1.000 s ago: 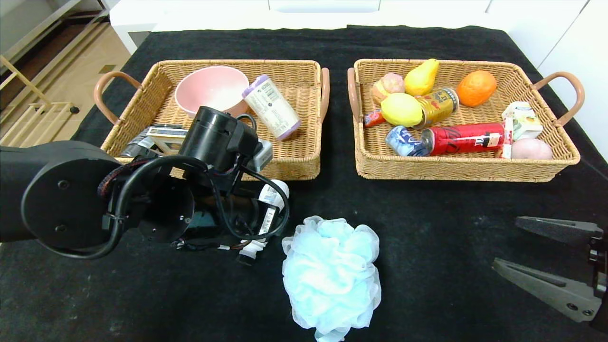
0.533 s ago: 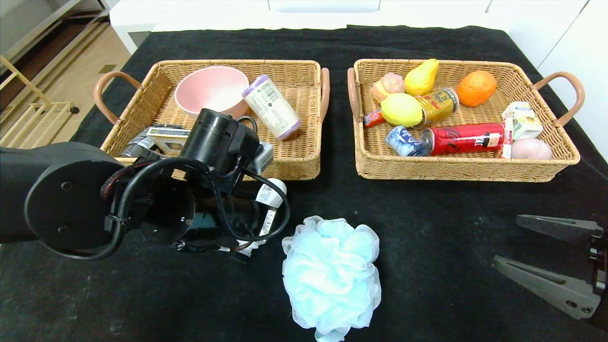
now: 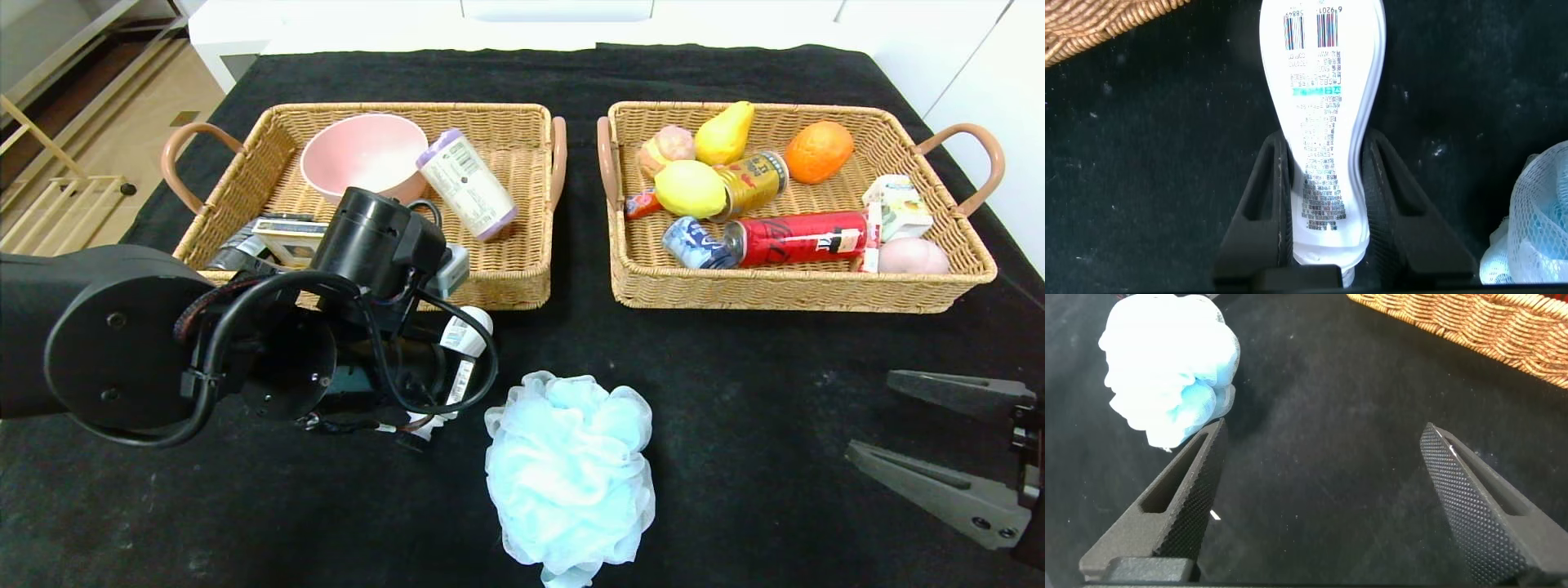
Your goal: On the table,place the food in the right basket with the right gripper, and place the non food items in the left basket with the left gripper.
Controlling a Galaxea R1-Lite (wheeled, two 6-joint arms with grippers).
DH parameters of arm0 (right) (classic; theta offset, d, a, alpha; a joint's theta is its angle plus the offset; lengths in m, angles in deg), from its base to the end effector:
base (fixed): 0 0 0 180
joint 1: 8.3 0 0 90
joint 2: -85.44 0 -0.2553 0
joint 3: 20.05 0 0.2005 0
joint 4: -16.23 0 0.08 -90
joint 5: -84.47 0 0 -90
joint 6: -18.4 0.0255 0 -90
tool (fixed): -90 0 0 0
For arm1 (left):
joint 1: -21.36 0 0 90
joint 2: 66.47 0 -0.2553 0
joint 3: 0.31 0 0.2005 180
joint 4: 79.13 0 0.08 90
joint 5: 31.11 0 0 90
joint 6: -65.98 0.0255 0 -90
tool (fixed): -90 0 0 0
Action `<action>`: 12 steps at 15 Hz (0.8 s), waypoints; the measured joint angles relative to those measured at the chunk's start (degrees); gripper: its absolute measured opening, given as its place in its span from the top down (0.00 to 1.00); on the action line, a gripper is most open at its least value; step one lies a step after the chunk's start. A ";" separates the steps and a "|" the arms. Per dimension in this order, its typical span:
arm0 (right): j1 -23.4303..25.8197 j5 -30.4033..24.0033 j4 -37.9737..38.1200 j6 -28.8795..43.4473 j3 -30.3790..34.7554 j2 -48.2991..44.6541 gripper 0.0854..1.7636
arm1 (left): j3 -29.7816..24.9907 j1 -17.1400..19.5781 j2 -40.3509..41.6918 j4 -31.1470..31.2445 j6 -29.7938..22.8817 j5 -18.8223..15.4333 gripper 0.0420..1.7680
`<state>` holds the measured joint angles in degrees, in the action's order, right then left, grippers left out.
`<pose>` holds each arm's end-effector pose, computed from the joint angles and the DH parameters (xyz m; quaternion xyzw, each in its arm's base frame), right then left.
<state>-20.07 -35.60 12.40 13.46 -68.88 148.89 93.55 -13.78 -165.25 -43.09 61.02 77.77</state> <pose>0.1738 0.0493 0.1587 -0.0251 0.0774 0.3592 0.9297 0.2643 -0.1759 0.1669 0.1186 0.3172 -0.1189 0.9334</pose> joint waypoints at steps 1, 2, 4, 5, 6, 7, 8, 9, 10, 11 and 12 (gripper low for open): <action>0.00 0.00 0.00 -0.01 0.00 0.00 0.03 | 0.00 -0.05 0.00 0.02 0.01 -0.01 0.68; 0.00 0.02 0.00 -0.01 0.00 0.00 0.03 | 0.00 -0.11 -0.01 0.05 0.01 0.02 0.68; 0.00 0.02 0.00 0.00 0.00 -0.02 0.03 | 0.06 -0.16 0.07 0.10 0.01 0.05 0.68; 0.00 0.02 0.02 -0.01 0.00 -0.06 0.03 | 0.11 -0.13 0.24 0.18 0.04 0.05 0.68; 0.00 0.02 0.02 0.00 0.00 -0.06 0.03 | 0.13 -0.10 0.62 0.22 0.15 0.02 0.68; 0.00 0.02 0.00 0.05 -0.02 -0.02 0.03 | 0.15 -0.11 1.26 0.24 0.34 -0.01 0.68; 0.02 0.00 0.02 0.05 -0.07 0.05 0.03 | 0.22 -0.11 2.04 0.38 0.45 -0.15 0.68; 0.02 0.00 0.00 0.02 -0.07 0.07 0.03 | 0.34 -0.13 3.06 0.57 0.56 -0.37 0.68; 0.00 0.02 0.00 0.00 -0.07 0.09 0.03 | 0.37 -0.21 4.33 0.82 0.72 -0.52 0.68; 0.00 0.02 0.00 0.02 -0.02 0.11 0.03 | 0.37 -0.21 5.56 1.43 0.80 -0.67 0.68; 0.00 0.00 0.02 0.00 -0.02 0.16 0.03 | 0.37 -0.21 6.80 2.26 0.85 -0.72 0.68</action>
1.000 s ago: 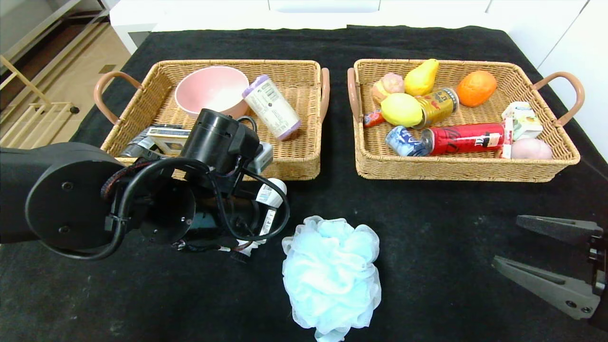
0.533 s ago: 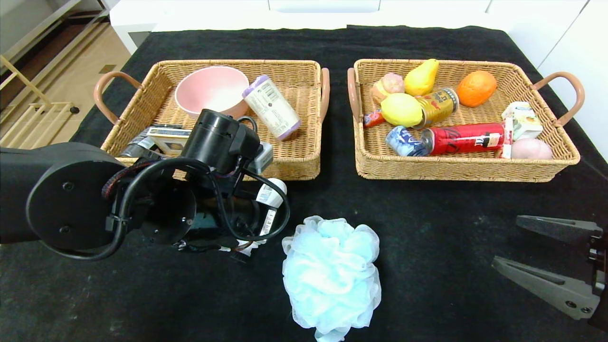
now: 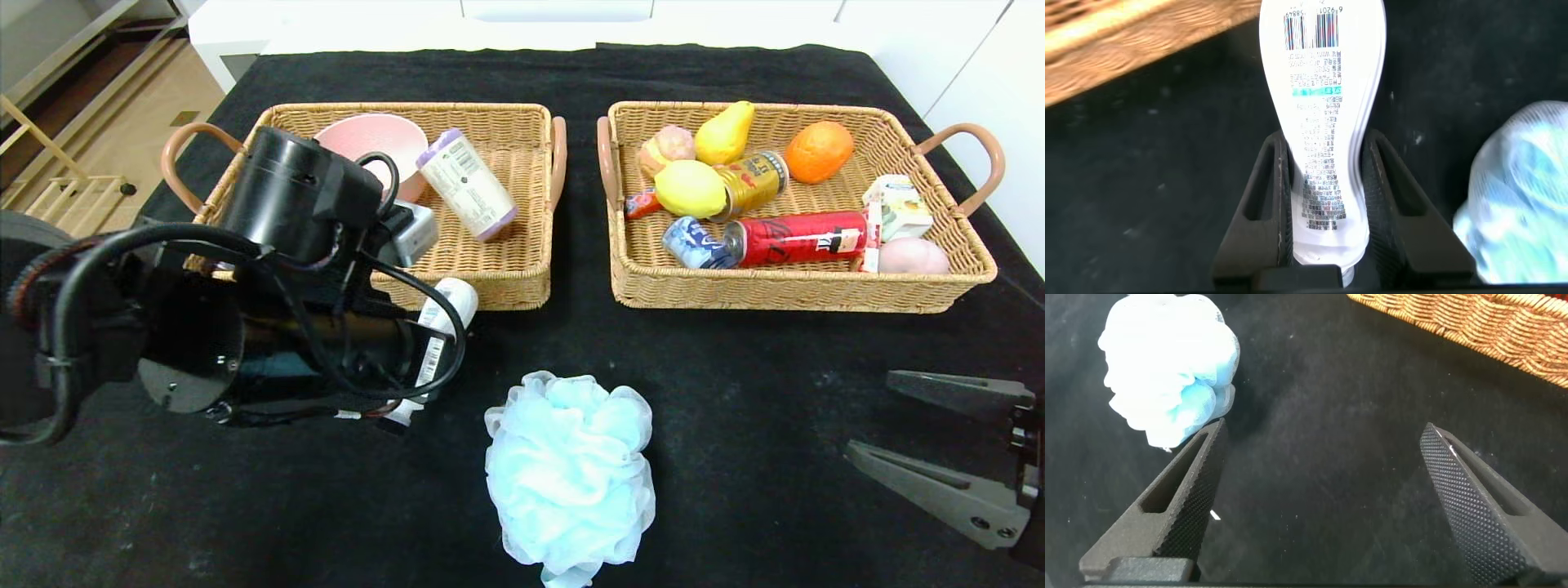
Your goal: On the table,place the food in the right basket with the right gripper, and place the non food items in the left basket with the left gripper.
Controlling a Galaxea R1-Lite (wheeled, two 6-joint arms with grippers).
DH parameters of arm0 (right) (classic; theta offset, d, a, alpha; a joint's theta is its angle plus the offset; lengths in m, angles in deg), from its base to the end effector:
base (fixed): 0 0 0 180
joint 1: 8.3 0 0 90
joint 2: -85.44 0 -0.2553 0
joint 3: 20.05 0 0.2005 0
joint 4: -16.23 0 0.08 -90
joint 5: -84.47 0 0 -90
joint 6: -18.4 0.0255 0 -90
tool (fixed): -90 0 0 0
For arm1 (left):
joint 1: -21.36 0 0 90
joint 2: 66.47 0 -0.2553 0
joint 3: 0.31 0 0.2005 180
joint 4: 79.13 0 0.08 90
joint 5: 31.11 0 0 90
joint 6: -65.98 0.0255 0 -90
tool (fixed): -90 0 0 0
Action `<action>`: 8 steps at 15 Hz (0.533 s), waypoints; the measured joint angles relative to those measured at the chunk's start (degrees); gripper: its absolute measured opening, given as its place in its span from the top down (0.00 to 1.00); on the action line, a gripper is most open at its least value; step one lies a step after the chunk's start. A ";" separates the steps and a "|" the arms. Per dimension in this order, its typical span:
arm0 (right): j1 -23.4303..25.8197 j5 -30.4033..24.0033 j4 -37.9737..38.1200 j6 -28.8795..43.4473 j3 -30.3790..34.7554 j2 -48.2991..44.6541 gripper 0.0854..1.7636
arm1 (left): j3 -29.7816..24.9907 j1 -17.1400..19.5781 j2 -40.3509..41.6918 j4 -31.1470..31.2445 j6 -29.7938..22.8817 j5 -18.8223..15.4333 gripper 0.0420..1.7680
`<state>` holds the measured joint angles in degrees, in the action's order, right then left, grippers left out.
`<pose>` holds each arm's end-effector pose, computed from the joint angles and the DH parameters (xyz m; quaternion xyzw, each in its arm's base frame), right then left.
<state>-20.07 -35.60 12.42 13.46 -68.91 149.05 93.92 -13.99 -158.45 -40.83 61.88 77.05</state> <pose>0.1742 0.0494 0.1583 -0.0249 0.0787 0.3592 0.9296 0.2439 -0.1633 0.2017 0.1056 0.2812 -0.1321 0.9446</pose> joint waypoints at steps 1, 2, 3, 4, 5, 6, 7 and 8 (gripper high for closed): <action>0.00 0.00 0.00 0.00 0.02 0.04 0.03 | 0.00 0.00 1.29 0.50 0.04 -0.04 0.68; 0.00 0.02 0.00 0.02 0.02 0.09 0.03 | -0.06 0.00 2.34 0.68 0.12 -0.06 0.68; 0.00 0.02 0.00 0.02 0.02 0.11 0.03 | -0.04 0.05 3.23 0.74 0.17 -0.06 0.68; 0.00 0.02 0.00 0.00 0.02 0.11 0.03 | 0.40 0.18 3.95 0.66 0.23 -0.04 0.68; 0.00 0.02 0.00 0.00 -0.02 0.11 0.03 | 1.21 0.49 4.41 0.60 0.32 -0.01 0.68; 0.02 0.00 -0.02 0.00 -0.05 0.09 0.03 | 2.34 0.93 4.58 0.55 0.56 -0.01 0.68; 0.05 0.00 0.00 0.00 -0.07 0.09 0.03 | 3.99 1.71 4.57 0.44 0.91 -0.01 0.68; 0.06 0.00 0.00 0.00 -0.07 0.09 0.03 | 5.75 2.56 4.30 0.27 1.22 -0.01 0.68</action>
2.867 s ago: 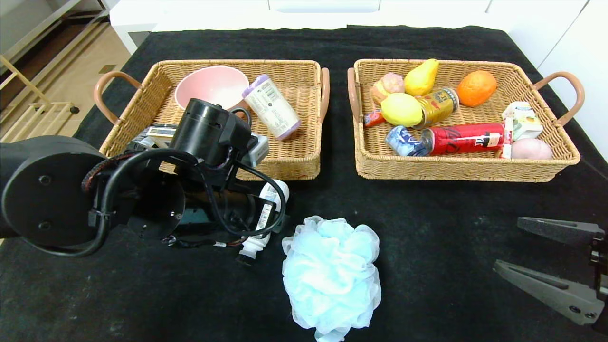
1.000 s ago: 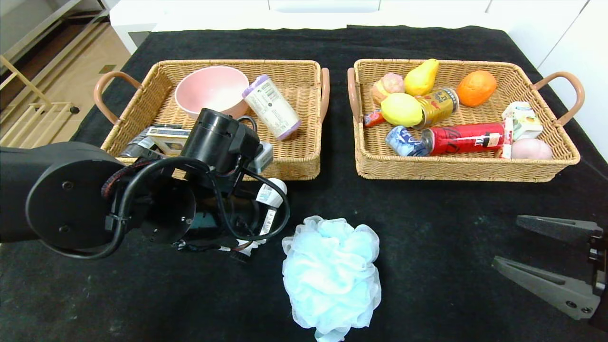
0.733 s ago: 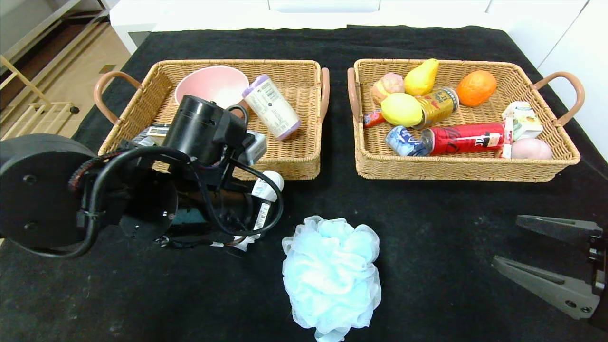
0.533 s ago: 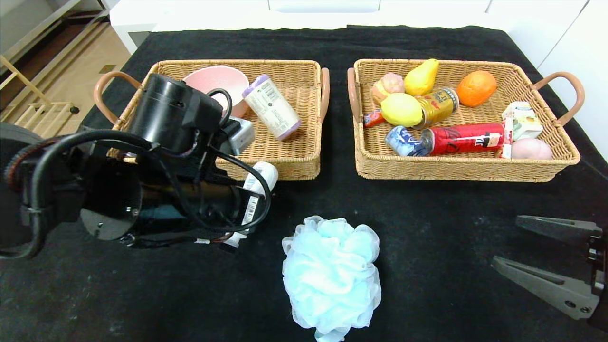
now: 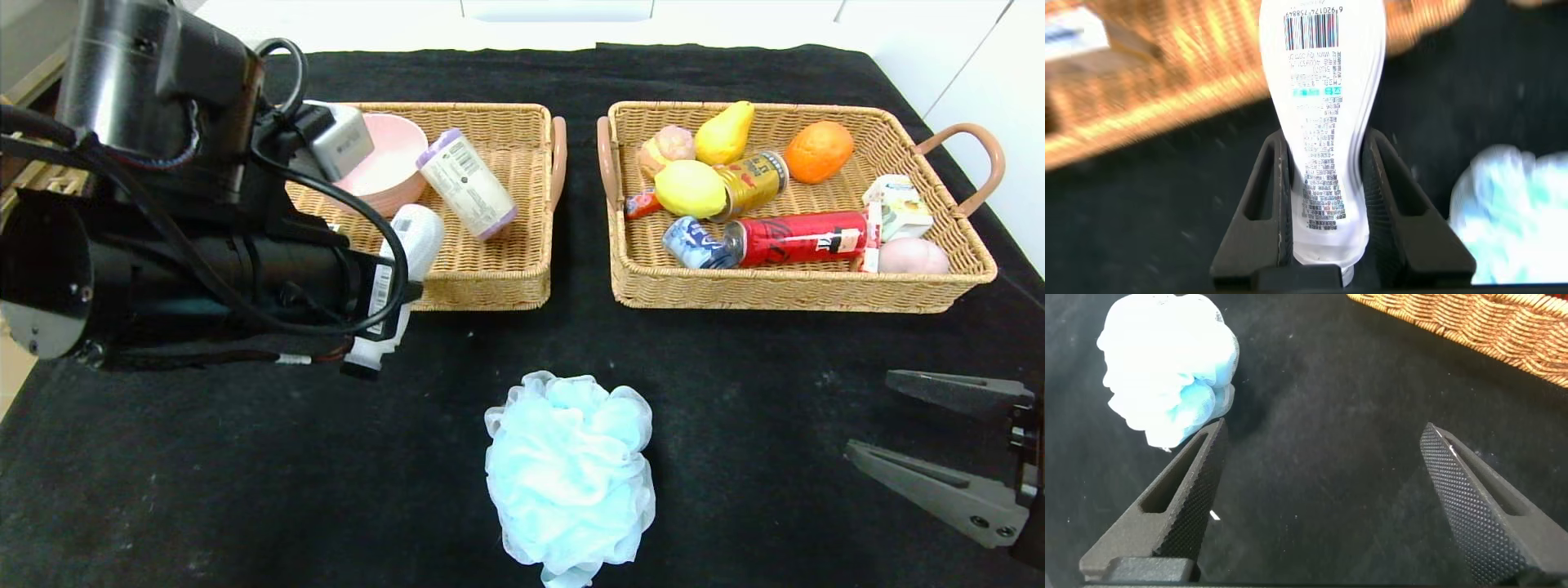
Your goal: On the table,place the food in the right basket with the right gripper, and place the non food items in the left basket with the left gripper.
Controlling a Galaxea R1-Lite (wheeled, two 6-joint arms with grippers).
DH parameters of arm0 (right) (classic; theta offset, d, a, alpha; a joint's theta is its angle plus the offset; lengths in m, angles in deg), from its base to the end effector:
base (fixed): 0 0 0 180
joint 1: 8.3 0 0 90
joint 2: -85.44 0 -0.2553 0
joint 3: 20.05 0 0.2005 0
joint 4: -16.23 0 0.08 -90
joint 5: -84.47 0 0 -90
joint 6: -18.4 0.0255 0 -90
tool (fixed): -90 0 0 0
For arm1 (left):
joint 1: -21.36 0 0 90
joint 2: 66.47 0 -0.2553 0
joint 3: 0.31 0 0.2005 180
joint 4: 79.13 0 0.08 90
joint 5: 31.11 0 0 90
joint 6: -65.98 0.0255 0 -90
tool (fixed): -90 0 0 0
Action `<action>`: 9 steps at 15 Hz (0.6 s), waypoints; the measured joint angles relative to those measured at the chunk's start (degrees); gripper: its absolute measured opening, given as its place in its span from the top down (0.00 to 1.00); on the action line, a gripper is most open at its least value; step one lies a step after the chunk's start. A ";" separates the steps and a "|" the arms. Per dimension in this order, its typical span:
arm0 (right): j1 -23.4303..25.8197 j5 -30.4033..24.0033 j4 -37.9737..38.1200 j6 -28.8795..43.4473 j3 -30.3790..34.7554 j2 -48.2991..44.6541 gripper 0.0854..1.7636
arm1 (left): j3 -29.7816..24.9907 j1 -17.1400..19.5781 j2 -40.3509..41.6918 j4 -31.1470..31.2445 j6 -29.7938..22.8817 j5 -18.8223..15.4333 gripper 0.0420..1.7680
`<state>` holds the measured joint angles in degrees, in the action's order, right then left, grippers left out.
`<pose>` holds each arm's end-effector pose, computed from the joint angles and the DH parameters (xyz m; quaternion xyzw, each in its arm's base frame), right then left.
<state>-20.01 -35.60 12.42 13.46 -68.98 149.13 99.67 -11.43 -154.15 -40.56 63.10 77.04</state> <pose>0.1746 0.0492 0.1584 -0.0249 0.0788 0.3587 0.9298 0.2389 -0.1444 0.2517 0.0734 0.2082 -0.1189 0.9681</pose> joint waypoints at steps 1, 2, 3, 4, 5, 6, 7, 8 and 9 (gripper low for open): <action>0.00 0.02 0.00 0.00 0.00 -0.02 0.03 | 1.90 0.93 -0.48 -0.16 0.20 0.01 0.68; 0.07 0.00 -0.02 0.00 -0.04 -0.05 0.03 | 4.02 1.84 -1.22 -0.30 0.37 0.00 0.68; 0.24 0.00 0.00 0.00 -0.06 -0.06 0.03 | 6.12 2.80 -2.18 -0.38 0.44 -0.02 0.68; 0.41 0.00 -0.02 0.00 -0.11 -0.09 0.03 | 7.61 3.56 -3.15 -0.49 0.44 -0.02 0.68; 0.51 0.02 0.00 -0.01 -0.15 -0.17 0.03 | 9.33 4.35 -4.36 -0.83 0.37 -0.05 0.68; 0.60 0.00 0.00 0.02 -0.17 -0.22 0.03 | 10.62 5.03 -5.60 -2.34 0.35 -0.24 0.68; 0.62 0.02 -0.02 0.02 -0.17 -0.22 0.03 | 11.56 5.73 -6.81 -4.90 0.39 -0.52 0.68; 0.66 0.02 -0.02 0.02 -0.17 -0.22 0.03 | 12.17 6.47 -8.02 -7.41 0.57 -0.77 0.68; 0.71 0.00 0.00 -0.01 -0.17 -0.22 0.03 | 12.70 7.28 -9.16 -9.78 0.88 -0.88 0.68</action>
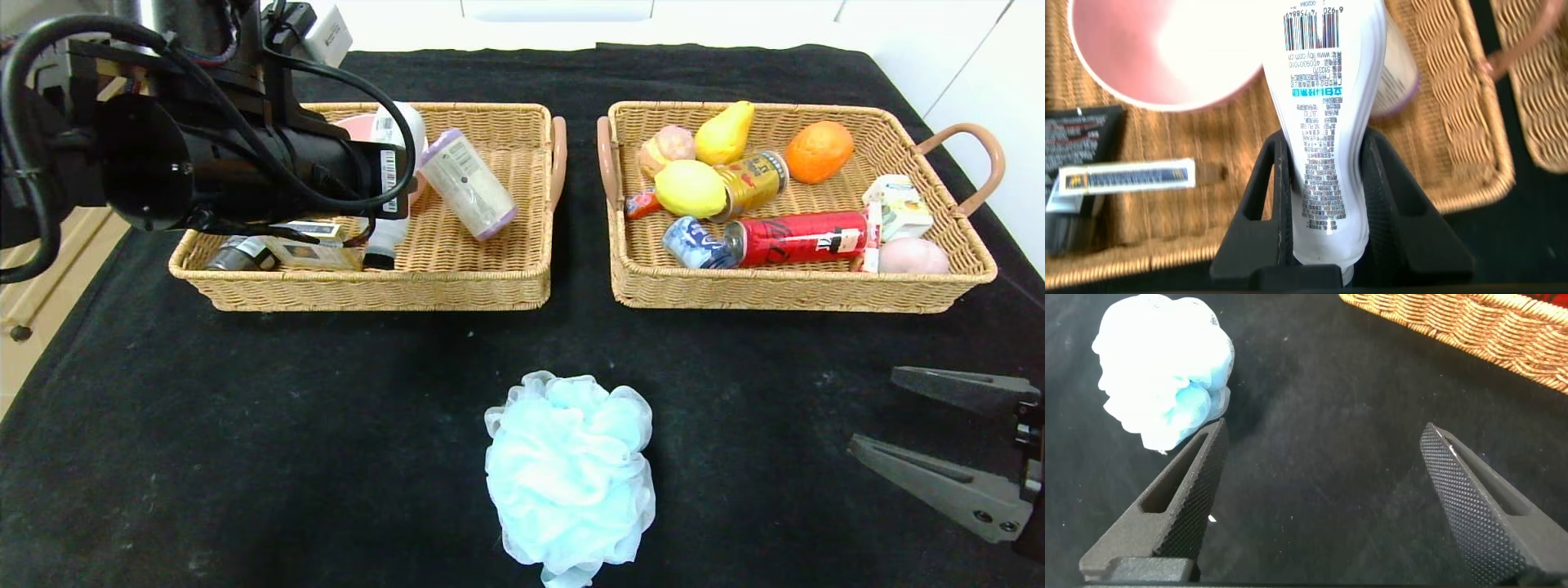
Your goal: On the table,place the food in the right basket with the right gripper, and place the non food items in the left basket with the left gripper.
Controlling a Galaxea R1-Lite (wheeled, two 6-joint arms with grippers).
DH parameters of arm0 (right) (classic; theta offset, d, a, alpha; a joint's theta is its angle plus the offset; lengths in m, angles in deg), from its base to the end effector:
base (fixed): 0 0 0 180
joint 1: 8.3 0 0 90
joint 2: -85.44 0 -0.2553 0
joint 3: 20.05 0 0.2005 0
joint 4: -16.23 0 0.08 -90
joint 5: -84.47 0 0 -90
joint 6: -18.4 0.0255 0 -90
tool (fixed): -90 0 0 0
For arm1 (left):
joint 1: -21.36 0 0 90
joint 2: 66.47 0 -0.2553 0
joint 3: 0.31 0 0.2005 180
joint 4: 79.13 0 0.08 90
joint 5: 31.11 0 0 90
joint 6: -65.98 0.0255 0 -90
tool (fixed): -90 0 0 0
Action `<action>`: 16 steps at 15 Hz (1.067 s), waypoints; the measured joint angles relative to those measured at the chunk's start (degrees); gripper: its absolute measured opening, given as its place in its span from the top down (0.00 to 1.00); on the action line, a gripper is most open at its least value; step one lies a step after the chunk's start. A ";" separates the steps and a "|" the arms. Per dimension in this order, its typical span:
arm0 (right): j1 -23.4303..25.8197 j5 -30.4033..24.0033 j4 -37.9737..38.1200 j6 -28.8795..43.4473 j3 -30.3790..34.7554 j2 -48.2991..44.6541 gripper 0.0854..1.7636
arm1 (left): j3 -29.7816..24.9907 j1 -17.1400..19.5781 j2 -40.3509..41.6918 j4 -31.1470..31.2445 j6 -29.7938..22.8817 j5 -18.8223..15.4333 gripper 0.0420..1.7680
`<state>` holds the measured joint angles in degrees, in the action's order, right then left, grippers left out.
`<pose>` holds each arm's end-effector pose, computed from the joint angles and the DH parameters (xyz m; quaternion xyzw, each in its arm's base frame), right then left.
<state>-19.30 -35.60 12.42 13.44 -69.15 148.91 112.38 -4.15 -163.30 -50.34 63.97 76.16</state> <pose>0.1748 0.0470 0.1600 -0.0251 0.0756 0.3529 0.9323 0.2965 -0.1331 0.2849 0.0237 0.1061 -0.0695 0.9916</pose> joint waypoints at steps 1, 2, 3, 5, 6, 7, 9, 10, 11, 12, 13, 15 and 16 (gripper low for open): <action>0.02 0.00 -0.02 0.01 0.00 0.00 0.03 | 0.39 0.68 -1.07 -2.07 0.17 -0.05 0.68; 0.09 0.00 0.00 0.01 -0.02 0.02 0.03 | 0.67 1.18 -1.99 -3.45 0.33 -0.05 0.68; 0.11 0.00 0.00 0.01 -0.06 0.06 0.03 | 0.83 1.46 -2.67 -4.00 0.65 -0.02 0.68; 0.11 0.02 0.00 0.01 -0.04 0.06 0.03 | 1.05 1.71 -3.66 -4.24 0.89 -0.05 0.68; 0.11 0.00 0.00 0.01 -0.04 0.06 0.03 | 1.11 1.76 -4.05 -5.18 0.85 -0.02 0.68; 0.11 0.02 0.00 0.01 -0.04 0.09 0.03 | 1.11 1.76 -4.33 -7.30 0.94 -0.02 0.68; 0.13 0.05 -0.02 0.00 -0.02 0.16 0.03 | 0.54 1.67 -4.72 -10.54 1.22 0.09 0.68; 0.13 0.02 0.00 0.00 0.00 0.16 0.03 | 0.41 1.65 -4.96 -10.85 1.24 0.22 0.68; 0.13 0.00 -0.02 0.01 0.00 0.16 0.03 | 0.32 1.71 -5.13 -10.98 1.28 0.33 0.68; 0.13 0.00 -0.02 0.01 0.00 0.20 0.03 | 0.30 1.73 -5.27 -11.04 1.28 0.39 0.68; 0.13 0.00 0.00 0.01 0.00 0.27 0.03 | 0.30 1.76 -5.42 -11.04 1.33 0.41 0.68; 0.11 0.02 0.00 0.01 0.00 0.30 0.03 | 0.50 1.79 -5.77 -11.20 1.41 0.44 0.56; 0.11 0.02 -0.02 0.01 0.00 0.33 0.03 | 0.54 1.79 -5.88 -11.22 1.41 0.44 0.50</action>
<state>-19.19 -35.57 12.40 13.46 -69.15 149.24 112.91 -2.36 -169.18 -61.55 65.39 76.60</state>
